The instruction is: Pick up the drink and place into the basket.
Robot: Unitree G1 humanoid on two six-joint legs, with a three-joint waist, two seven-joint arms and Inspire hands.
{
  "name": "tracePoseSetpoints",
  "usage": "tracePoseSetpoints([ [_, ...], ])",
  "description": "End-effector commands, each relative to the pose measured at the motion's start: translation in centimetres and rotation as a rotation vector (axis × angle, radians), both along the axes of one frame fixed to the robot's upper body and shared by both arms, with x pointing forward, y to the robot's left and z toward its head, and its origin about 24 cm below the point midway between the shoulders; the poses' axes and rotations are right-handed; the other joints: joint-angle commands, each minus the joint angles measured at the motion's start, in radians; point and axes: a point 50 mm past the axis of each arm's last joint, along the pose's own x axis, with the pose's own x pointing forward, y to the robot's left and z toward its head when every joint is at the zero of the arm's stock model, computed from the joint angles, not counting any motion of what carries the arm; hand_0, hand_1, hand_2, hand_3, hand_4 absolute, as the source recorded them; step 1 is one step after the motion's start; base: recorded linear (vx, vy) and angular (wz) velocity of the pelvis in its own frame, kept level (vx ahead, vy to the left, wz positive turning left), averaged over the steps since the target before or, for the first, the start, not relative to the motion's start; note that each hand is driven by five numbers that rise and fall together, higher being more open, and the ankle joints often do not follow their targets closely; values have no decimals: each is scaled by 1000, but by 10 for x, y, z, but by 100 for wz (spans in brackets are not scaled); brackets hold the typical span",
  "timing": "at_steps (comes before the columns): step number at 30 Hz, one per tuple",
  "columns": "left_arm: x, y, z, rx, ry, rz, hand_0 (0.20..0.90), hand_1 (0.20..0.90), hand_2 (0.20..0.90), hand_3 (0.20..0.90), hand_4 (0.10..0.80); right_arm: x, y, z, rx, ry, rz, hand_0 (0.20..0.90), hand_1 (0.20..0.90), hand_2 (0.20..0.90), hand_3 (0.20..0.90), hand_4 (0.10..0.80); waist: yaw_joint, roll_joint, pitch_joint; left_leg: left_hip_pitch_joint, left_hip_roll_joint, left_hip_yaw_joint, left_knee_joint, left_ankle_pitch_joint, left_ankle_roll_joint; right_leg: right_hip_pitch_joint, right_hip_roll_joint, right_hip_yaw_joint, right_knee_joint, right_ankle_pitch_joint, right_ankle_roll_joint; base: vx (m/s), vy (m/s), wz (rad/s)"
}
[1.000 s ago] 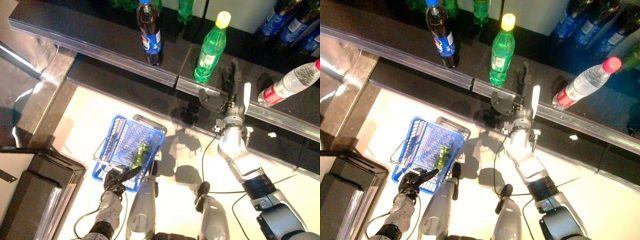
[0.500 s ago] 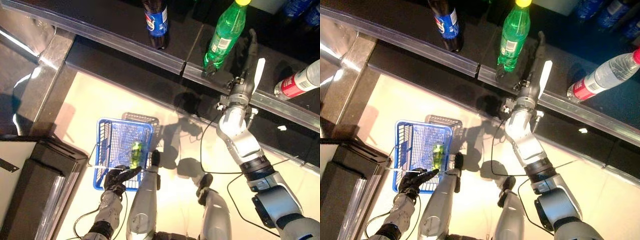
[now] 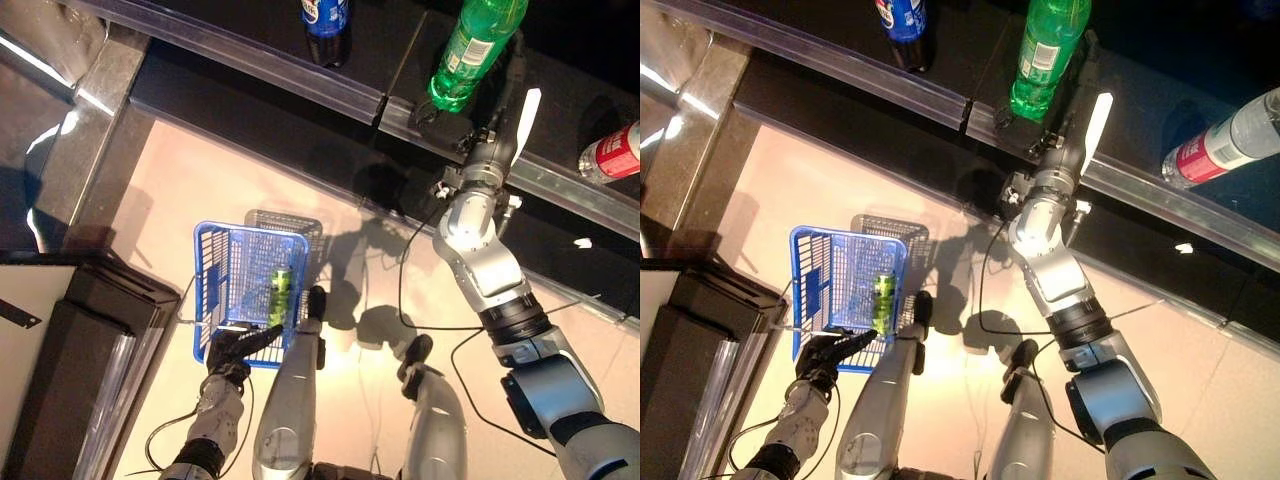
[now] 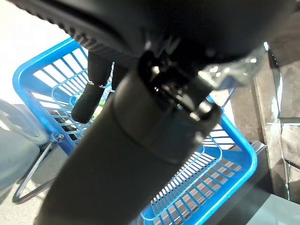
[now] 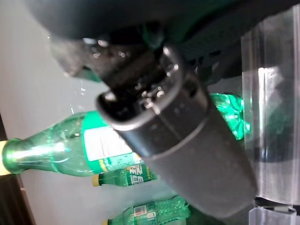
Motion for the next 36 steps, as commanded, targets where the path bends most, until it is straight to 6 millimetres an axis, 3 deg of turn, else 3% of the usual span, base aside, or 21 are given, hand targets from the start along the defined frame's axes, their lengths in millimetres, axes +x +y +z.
tracePoseSetpoints([
  [1,-34,-17,-20,9,88,-88,300,300,300,200,100,-18,-8,77,64,-316,-42,900,900,900,900,800,9,18,-15,-6,11,-63,22,-35,-19,-37,-8,14,-13,80,-32,0,0,0],
  [11,-29,-17,-18,14,84,-107,300,300,300,200,100,-15,-19,101,110,-355,-104,900,900,900,900,800,22,27,-15,-26,1,-66,27,-37,-15,-59,-9,7,0,76,-33,0,0,0],
  [26,-26,-12,-15,15,83,-110,300,300,300,200,100,-5,-11,118,182,-319,68,900,900,900,900,800,47,26,-15,-36,-12,-80,33,-40,-10,-59,-15,-12,5,72,-34,6,-1,0],
  [27,-26,-12,-15,15,84,-109,300,300,300,200,100,-4,-13,120,189,-322,66,566,566,566,510,410,49,26,-15,-37,-13,-81,35,-41,-11,-58,-15,-13,5,71,-34,0,0,0],
  [28,-26,-11,-14,17,83,-108,300,300,300,200,100,-4,-14,122,194,-324,57,300,300,300,200,100,50,24,-15,-41,-14,-83,38,-42,-11,-58,-15,-15,5,71,-34,0,0,0],
  [36,-29,-4,-12,28,78,-104,300,300,300,200,100,-4,-27,135,197,-345,14,300,300,300,200,100,62,13,-15,-52,-16,-95,46,-47,-9,-60,-9,-24,11,68,-34,13,-12,7],
])
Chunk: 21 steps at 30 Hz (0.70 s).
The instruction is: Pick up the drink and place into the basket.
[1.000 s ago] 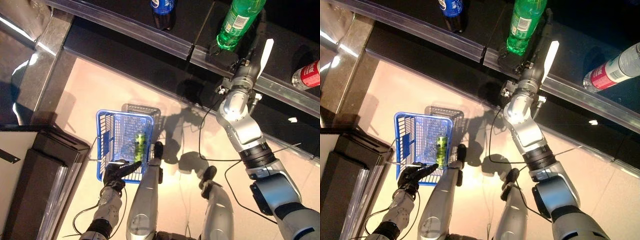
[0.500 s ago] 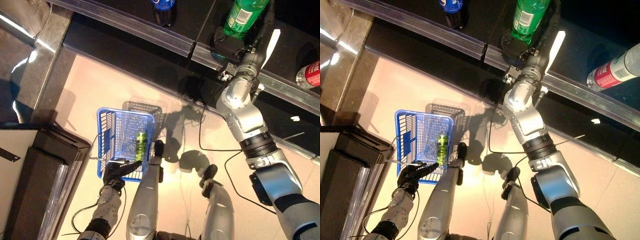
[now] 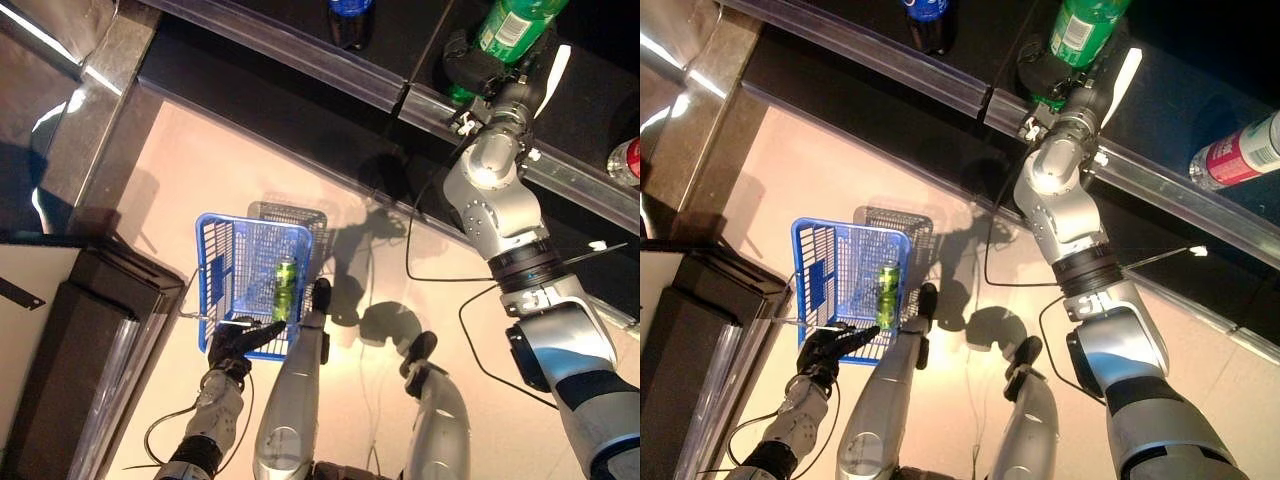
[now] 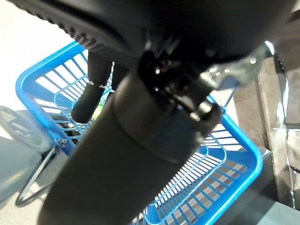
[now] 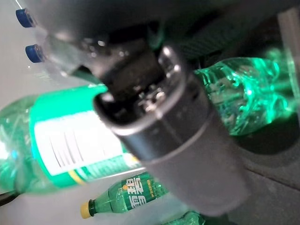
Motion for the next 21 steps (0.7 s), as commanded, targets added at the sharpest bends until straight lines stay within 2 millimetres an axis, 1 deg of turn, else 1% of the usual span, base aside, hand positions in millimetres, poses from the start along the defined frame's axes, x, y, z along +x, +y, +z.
tracePoseSetpoints([
  [1,-34,-2,-18,26,75,-65,300,300,300,200,100,-29,-11,87,-12,-342,-7,300,300,300,200,100,34,11,-15,-9,3,-71,44,-61,-12,-26,-1,-19,-6,70,-37,4,-23,5],
  [5,-32,1,-13,23,36,-66,300,300,300,200,100,-31,-14,91,-24,-358,-16,300,300,300,200,100,36,9,-15,-11,2,-72,45,-62,-9,-28,2,-22,0,65,-39,-6,-5,2],
  [9,-29,3,-6,22,-17,-66,300,300,300,200,100,-35,-17,93,-38,-373,-29,300,300,300,200,100,34,8,-15,-13,2,-65,68,-76,-4,-33,2,-23,28,52,-46,-25,-9,6],
  [13,-23,2,2,10,-87,-74,300,300,300,200,100,-36,-12,94,-53,-385,-1,300,300,300,200,100,26,8,-15,-7,6,-59,92,-88,-5,-33,4,-17,55,34,-55,-35,36,1],
  [15,-16,-4,14,63,-160,-139,300,300,300,200,100,-40,-10,97,-93,-405,30,300,300,300,200,100,18,19,-15,0,2,-58,100,-91,-3,-36,1,-10,74,28,-62,-44,81,-5],
  [17,-11,-8,23,61,-218,-159,300,300,300,200,100,-44,-5,97,-141,-421,76,300,300,300,200,100,11,27,-15,10,0,-56,102,-93,-2,-38,-1,-1,88,23,-64,-31,64,-9],
  [18,-8,-9,30,55,-262,-166,300,300,300,200,100,-47,0,96,-185,-433,107,300,300,300,200,100,7,30,-15,17,-1,-53,102,-94,-1,-37,-2,3,93,20,-64,-25,35,-9],
  [19,-8,-9,30,56,-262,-166,300,300,300,200,100,-47,0,96,-185,-433,106,300,300,300,200,100,7,29,-15,17,-1,-53,102,-94,-1,-37,-2,4,93,20,-64,-46,49,-8],
  [20,-2,-9,41,41,-324,-166,300,300,300,200,100,-50,8,94,-227,-443,163,300,300,300,200,100,1,34,-15,26,0,-48,104,-94,-2,-33,-5,7,98,18,-65,-38,38,-5],
  [21,0,-9,44,36,-343,-166,300,300,300,200,100,-52,11,94,-234,-446,183,300,300,300,200,100,-1,35,-15,29,1,-47,103,-93,-3,-32,-5,8,98,18,-65,-68,59,-3],
])
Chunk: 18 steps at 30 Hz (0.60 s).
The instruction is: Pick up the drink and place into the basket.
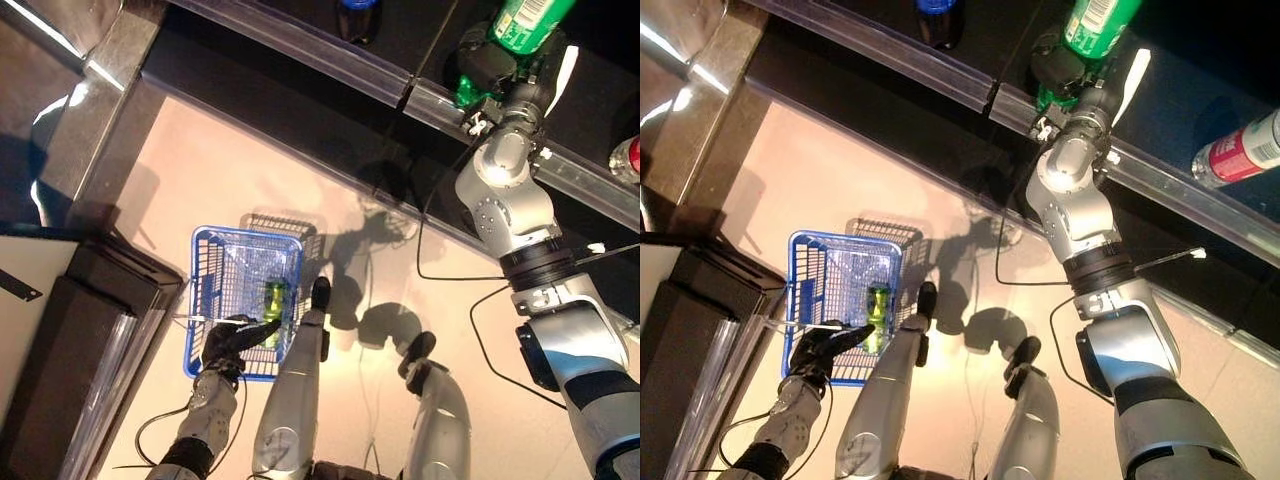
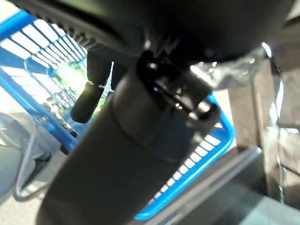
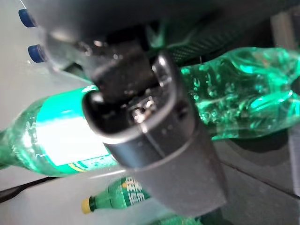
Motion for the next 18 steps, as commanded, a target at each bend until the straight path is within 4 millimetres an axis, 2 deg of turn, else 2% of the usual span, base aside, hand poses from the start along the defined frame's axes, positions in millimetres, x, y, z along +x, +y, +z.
tracePoseSetpoints([
  [1,4,-18,47,-11,-333,-159,300,300,300,200,100,-59,25,92,-199,-474,213,300,300,300,200,100,-1,43,-20,60,6,-47,57,-94,-9,18,10,1,27,33,-62,-49,37,-2],
  [3,9,-20,63,-23,-406,-176,300,300,300,200,100,-64,33,83,-226,-477,302,300,300,300,200,100,-9,45,-20,81,8,-41,48,-89,-12,35,9,1,22,32,-63,-46,20,-3],
  [4,10,-20,65,-23,-411,-178,300,300,300,200,100,-64,34,82,-227,-477,308,300,300,300,200,100,-9,45,-20,83,8,-41,47,-89,-12,38,9,1,22,32,-63,-41,-2,-10],
  [8,17,-23,100,-60,-556,-211,300,300,300,200,100,-74,59,60,-267,-463,516,300,300,300,200,100,-11,43,-20,139,14,-32,24,-79,-19,103,14,-15,9,20,-71,-43,-28,-7],
  [9,17,-24,102,-60,-564,-217,300,300,300,200,100,-75,61,58,-266,-462,525,300,300,300,200,100,-11,42,-20,141,14,-32,23,-79,-19,107,14,-16,8,20,-72,-48,-105,1],
  [10,17,-29,118,-84,-618,-255,300,300,300,200,100,-77,69,47,-263,-446,577,300,300,300,200,100,-3,39,-20,159,14,-35,19,-75,-20,139,14,-30,1,17,-74,-28,-103,2],
  [14,14,-37,130,-117,-672,-300,300,300,300,200,100,-79,82,31,-270,-419,643,300,300,300,200,100,11,34,-20,188,14,-41,11,-72,-24,190,13,-55,-9,11,-78,-21,-78,12],
  [18,10,-45,139,-151,-710,-353,300,300,300,200,100,-75,95,8,-276,-311,710,300,300,300,200,100,34,29,-20,230,9,-54,-5,-66,-31,258,11,-85,-24,2,-82,0,-48,11],
])
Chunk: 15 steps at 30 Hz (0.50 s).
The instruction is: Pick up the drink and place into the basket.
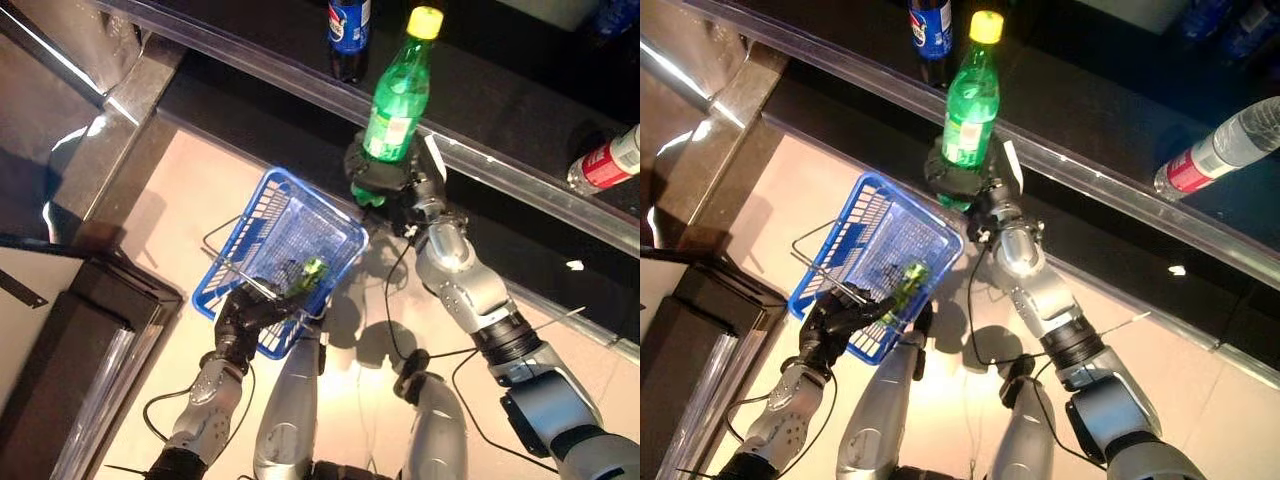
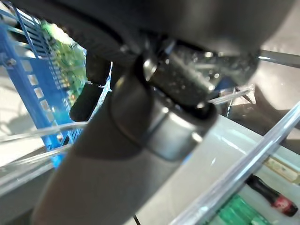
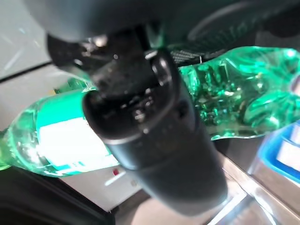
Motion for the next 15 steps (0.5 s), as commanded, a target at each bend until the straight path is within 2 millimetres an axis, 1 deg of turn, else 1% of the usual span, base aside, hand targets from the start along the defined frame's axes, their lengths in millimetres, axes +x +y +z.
tracePoseSetpoints([
  [1,5,-14,85,-81,-438,-131,300,300,300,200,100,-40,28,103,73,-463,206,300,300,300,200,100,34,26,-25,65,-4,-50,75,-89,-7,127,4,-66,-43,30,-64,7,-43,19],
  [6,-1,-20,93,-42,-454,-220,300,300,300,200,100,-33,36,70,100,-321,254,300,300,300,200,100,63,21,-25,84,-11,-71,66,-86,-5,172,0,-100,-54,25,-63,1,-54,19],
  [8,-4,-26,99,-30,-489,-295,300,300,300,200,100,-30,40,55,120,-265,260,300,300,300,200,100,76,21,-25,88,-14,-83,62,-84,-5,189,0,-114,-64,26,-61,19,-48,26],
  [9,-6,-28,102,-29,-507,-324,300,300,300,200,100,-28,41,52,120,-249,263,300,300,300,200,100,79,20,-25,89,-15,-86,60,-85,-4,193,0,-116,-69,26,-61,5,-44,25],
  [12,-12,-41,117,-38,-605,-465,300,300,300,200,100,-24,47,34,118,-182,267,300,300,300,200,100,91,25,-25,84,-20,-97,49,-79,-1,192,-2,-130,-78,33,-56,-21,-26,21],
  [15,-18,-58,144,-13,-784,-588,300,300,300,200,100,-22,61,17,112,-113,296,300,300,300,200,100,92,32,-25,74,-23,-107,39,-71,0,175,-3,-134,-73,39,-54,-27,15,9],
])
